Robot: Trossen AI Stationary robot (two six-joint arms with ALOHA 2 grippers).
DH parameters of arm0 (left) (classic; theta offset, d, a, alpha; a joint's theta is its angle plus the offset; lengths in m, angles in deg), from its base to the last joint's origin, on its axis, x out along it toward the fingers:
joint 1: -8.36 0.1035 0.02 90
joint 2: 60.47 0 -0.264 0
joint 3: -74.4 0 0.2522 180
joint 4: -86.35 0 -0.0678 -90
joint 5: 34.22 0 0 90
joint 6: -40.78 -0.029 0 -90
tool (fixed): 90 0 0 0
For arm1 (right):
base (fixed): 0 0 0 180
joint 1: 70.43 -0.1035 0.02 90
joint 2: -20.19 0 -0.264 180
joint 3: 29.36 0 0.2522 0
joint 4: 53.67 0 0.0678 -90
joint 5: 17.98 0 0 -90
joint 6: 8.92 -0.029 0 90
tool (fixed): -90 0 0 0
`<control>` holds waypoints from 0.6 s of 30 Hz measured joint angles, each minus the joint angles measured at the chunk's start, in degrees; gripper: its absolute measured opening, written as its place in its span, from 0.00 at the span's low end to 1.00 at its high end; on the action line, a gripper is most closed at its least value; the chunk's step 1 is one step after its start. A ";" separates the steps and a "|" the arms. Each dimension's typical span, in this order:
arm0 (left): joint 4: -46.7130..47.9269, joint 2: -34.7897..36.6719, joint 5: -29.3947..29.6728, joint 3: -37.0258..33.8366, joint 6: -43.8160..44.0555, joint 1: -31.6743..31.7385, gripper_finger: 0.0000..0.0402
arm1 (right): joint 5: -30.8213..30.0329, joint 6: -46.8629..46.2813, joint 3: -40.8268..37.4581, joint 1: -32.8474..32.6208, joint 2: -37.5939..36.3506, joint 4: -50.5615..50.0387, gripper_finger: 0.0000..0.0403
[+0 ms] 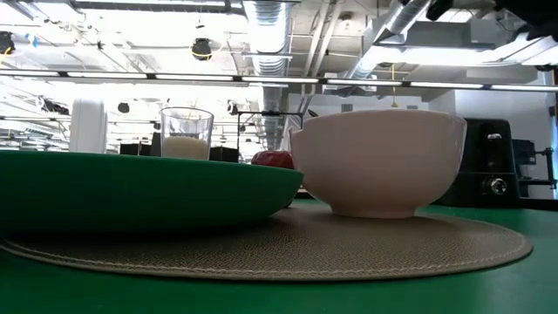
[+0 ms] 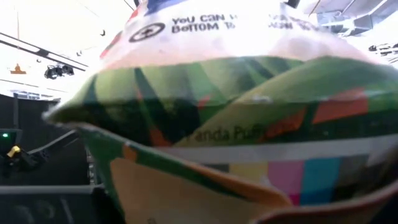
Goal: Arrange a breakfast setting
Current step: Pour the cereal into the white bowl
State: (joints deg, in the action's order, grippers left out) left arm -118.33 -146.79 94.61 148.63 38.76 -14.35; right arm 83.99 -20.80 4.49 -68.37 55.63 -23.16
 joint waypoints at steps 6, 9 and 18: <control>-2.92 0.00 -0.84 0.02 -1.86 1.73 0.99 | -0.04 -0.24 0.00 -0.06 7.82 9.18 0.58; -4.16 0.00 -2.65 0.02 -1.75 2.80 1.00 | -0.04 -0.82 0.00 -0.15 11.91 13.66 0.58; -5.01 0.00 -9.79 0.02 -2.14 4.62 1.00 | 0.09 -3.14 0.02 -0.21 23.16 27.29 0.58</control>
State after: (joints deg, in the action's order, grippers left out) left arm -123.34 -146.79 84.82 148.65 36.63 -9.74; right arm 84.09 -23.94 4.52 -68.58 78.79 4.13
